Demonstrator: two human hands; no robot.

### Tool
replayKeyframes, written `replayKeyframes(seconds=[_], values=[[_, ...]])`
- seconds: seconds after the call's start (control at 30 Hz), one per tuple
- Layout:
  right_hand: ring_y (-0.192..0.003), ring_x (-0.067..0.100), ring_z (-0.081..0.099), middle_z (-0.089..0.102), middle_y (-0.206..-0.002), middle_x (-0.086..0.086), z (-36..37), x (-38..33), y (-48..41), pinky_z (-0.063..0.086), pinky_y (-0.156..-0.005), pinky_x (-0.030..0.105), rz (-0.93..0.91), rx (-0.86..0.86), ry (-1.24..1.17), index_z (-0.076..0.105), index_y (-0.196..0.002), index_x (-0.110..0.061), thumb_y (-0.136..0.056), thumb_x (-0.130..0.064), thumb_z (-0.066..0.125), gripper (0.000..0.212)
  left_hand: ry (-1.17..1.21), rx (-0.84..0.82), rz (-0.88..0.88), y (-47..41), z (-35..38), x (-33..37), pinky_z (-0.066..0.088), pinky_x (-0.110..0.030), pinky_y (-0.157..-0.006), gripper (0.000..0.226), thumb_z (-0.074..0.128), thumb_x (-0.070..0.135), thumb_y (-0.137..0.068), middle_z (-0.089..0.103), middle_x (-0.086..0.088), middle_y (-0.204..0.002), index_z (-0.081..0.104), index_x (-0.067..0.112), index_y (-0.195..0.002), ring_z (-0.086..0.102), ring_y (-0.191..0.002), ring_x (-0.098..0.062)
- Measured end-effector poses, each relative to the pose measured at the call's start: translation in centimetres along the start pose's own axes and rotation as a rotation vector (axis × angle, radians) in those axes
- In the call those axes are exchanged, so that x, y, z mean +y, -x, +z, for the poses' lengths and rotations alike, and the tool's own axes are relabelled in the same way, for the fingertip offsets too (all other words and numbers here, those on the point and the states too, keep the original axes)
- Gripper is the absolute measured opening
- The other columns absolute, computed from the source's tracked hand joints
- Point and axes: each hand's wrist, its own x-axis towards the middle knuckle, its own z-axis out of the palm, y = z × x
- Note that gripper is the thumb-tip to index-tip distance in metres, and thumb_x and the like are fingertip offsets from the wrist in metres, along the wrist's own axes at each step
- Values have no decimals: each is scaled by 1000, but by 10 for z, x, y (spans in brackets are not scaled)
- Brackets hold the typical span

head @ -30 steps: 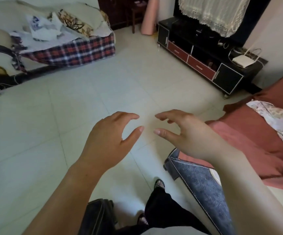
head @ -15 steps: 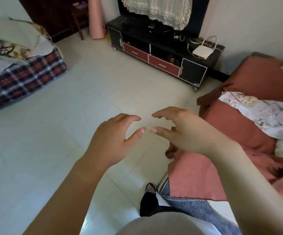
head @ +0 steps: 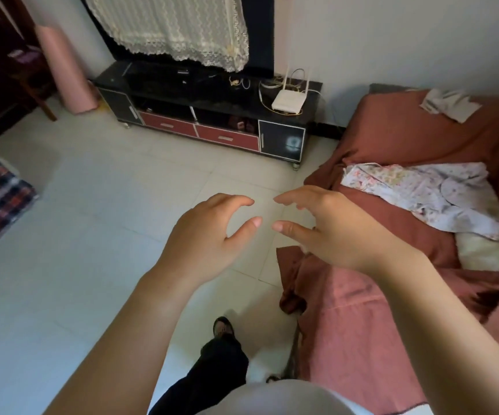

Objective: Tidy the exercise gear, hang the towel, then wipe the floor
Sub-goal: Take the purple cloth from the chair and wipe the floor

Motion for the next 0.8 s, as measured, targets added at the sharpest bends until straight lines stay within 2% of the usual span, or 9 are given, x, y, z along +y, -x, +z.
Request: replayKeyframes(seconds=[0.2, 0.37, 0.47, 0.63, 0.8], values=[[-106, 6, 52, 56, -125, -6, -2, 6, -93, 43, -90, 23, 49, 29, 11, 52, -128, -24, -86, -47, 56, 48, 24, -5, 89, -100, -22, -40, 39, -23, -90, 41, 43, 48, -91, 52, 13, -129, 50, 31, -127, 49, -116, -8], [-104, 4, 50, 55, -127, -7, -7, 6, -218, 37, -84, 17, 76, 15, 66, 51, -129, -24, -87, -47, 55, 49, 26, 17, 112, -203, -58, -100, 36, -19, -88, 42, 41, 49, -91, 52, 13, -130, 49, 31, -128, 48, -116, -7], [-99, 1, 48, 56, -125, -8, -15, 0, -304, 38, -83, 18, 86, 25, 82, 52, -128, -25, -86, -50, 54, 49, -27, -1, 107, -265, -94, -140, 39, -25, -94, 42, 39, 49, -92, 51, 13, -131, 49, 31, -129, 48, -117, -8], [-110, 7, 51, 54, -127, -11, -22, -20, -434, 43, -95, 28, 43, -30, 83, 53, -127, -28, -85, -52, 52, 48, -53, 31, 27, -344, -150, -207, 40, -35, -102, 46, 35, 53, -91, 49, 13, -134, 47, 32, -130, 46, -120, -8], [-112, 4, 48, 51, -128, -17, -11, -37, -542, 42, -95, 27, -58, -130, 94, 49, -129, -35, -83, -58, 46, 51, -33, 54, -118, -388, -186, -273, 38, -34, -105, 50, 33, 58, -88, 46, 14, -137, 44, 36, -132, 45, -123, -8]])
